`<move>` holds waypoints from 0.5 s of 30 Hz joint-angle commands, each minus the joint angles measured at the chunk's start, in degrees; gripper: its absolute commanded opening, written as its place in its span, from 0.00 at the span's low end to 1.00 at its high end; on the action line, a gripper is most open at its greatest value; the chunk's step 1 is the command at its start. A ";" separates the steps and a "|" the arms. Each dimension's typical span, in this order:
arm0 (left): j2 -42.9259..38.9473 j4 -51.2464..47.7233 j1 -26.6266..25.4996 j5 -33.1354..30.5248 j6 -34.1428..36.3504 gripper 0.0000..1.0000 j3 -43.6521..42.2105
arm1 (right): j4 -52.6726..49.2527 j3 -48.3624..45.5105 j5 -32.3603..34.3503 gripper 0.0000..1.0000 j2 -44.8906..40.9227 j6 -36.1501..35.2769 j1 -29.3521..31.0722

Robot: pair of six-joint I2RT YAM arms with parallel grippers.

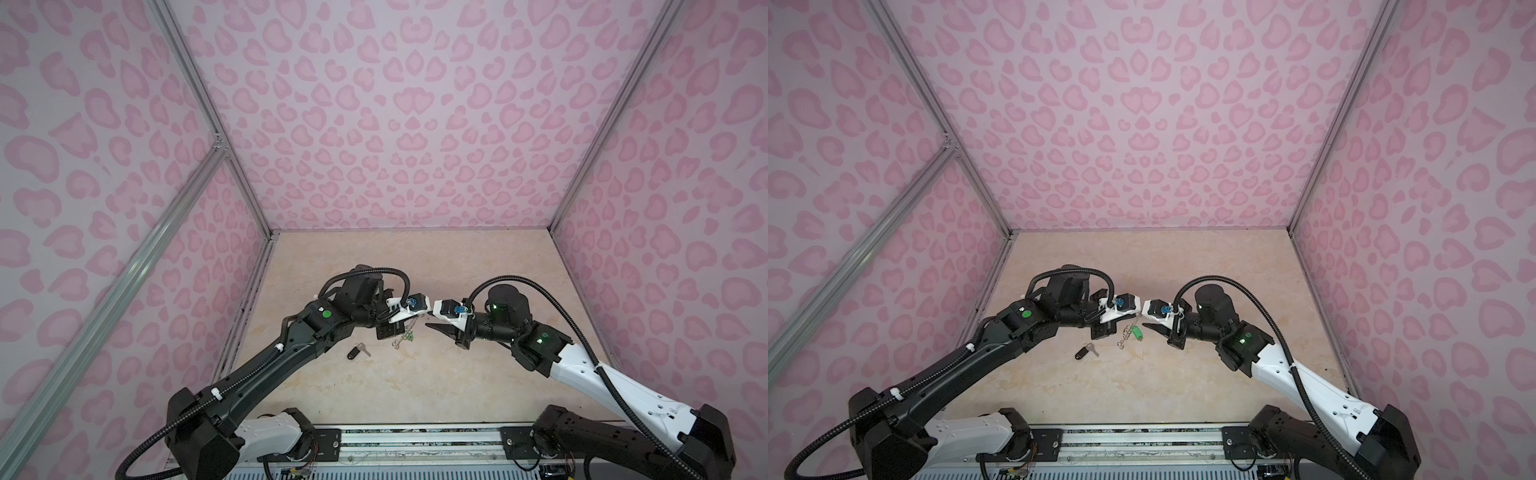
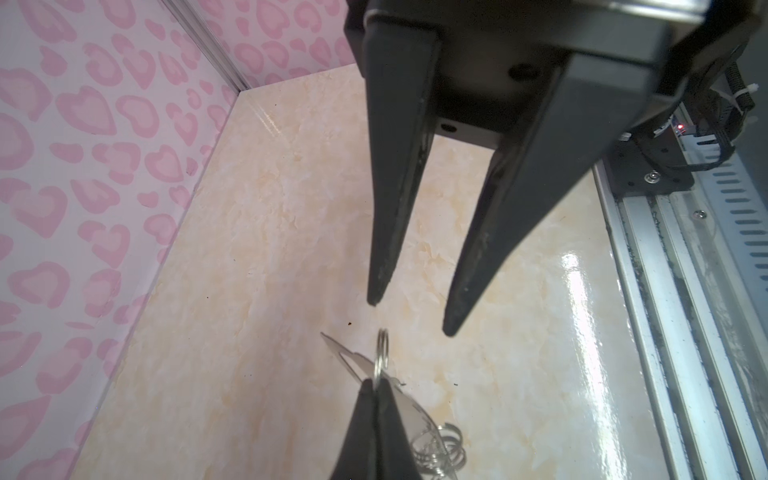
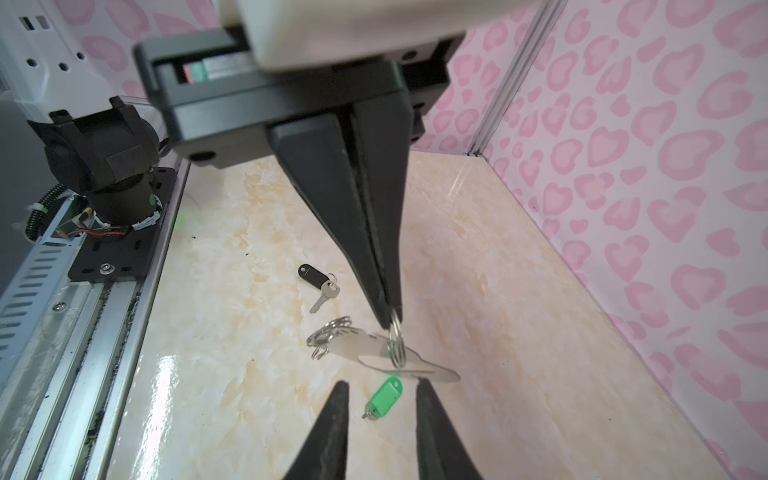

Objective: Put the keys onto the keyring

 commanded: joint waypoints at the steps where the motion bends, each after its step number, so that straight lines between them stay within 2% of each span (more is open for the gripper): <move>1: 0.22 -1.17 -0.05 1.31 0.84 0.03 1.17 | 6.13 -0.79 2.62 0.26 0.72 1.34 0.79; 9: -0.34 -1.58 0.00 2.60 1.45 0.04 1.00 | 7.36 -1.77 4.34 0.23 0.55 1.68 0.78; 15: -0.73 -1.32 -0.05 3.71 1.86 0.04 0.75 | 7.74 -1.55 3.02 0.19 1.42 2.16 0.78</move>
